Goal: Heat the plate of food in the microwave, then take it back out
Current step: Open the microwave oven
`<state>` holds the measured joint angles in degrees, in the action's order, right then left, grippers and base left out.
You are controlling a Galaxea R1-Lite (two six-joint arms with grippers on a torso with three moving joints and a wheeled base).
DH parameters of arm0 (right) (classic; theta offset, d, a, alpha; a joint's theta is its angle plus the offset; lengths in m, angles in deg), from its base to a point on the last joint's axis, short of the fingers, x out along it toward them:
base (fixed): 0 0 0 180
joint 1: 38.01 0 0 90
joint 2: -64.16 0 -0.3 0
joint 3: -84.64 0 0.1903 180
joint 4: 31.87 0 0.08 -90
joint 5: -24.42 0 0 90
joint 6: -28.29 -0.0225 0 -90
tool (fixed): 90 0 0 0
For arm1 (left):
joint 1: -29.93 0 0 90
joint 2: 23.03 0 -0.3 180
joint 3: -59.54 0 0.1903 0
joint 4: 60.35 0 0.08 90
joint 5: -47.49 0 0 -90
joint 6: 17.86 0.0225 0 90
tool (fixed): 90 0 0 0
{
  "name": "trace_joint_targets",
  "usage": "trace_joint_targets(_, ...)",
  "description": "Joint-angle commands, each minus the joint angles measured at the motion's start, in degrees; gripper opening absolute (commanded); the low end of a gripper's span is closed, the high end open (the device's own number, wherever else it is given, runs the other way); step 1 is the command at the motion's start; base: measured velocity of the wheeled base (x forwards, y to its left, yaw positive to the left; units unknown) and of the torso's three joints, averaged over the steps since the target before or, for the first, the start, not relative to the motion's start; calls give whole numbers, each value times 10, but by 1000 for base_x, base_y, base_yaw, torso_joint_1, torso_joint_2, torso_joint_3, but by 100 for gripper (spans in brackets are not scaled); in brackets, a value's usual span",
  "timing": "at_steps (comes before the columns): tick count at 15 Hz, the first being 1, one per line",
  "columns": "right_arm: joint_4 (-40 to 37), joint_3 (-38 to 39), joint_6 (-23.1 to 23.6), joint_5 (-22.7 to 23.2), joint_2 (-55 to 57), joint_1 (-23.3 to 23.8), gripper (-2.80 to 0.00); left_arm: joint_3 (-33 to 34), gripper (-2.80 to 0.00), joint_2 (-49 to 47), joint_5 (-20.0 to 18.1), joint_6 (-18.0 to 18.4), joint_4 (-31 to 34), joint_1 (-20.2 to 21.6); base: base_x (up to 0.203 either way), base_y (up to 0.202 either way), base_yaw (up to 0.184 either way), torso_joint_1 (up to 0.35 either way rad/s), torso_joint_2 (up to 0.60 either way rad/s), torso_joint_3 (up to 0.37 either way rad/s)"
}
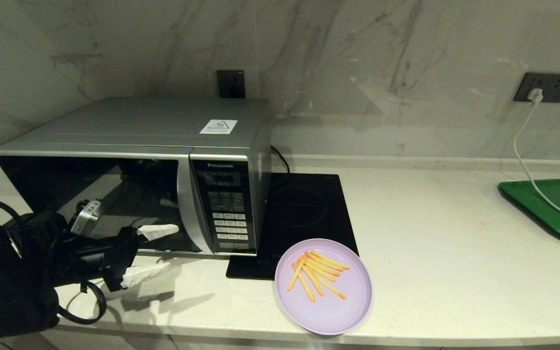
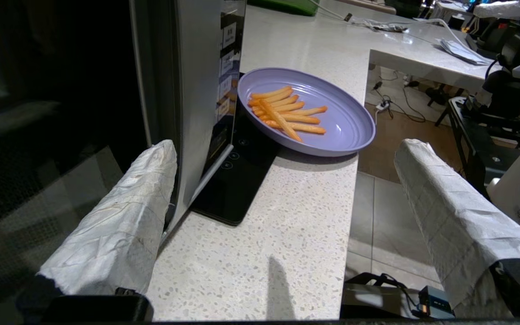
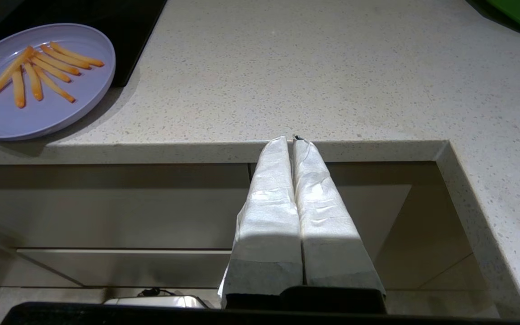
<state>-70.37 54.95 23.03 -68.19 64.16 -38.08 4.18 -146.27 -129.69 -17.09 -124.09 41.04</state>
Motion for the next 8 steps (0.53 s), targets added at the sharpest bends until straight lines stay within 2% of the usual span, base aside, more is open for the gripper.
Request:
trace_joint_targets(1,-1,0,0,0,0,0,-280,0,0,-11,-4,-1,-6,-14,0,0,0,0,0,0)
trace_joint_targets(5,-1,0,0,0,0,0,-280,-21,0,-28,73,0,-6,-62,0,0,0,0,0,0)
trace_joint_targets(8,-1,0,0,0,0,0,-280,-31,0,-29,76,1,-6,-63,0,0,0,0,0,0)
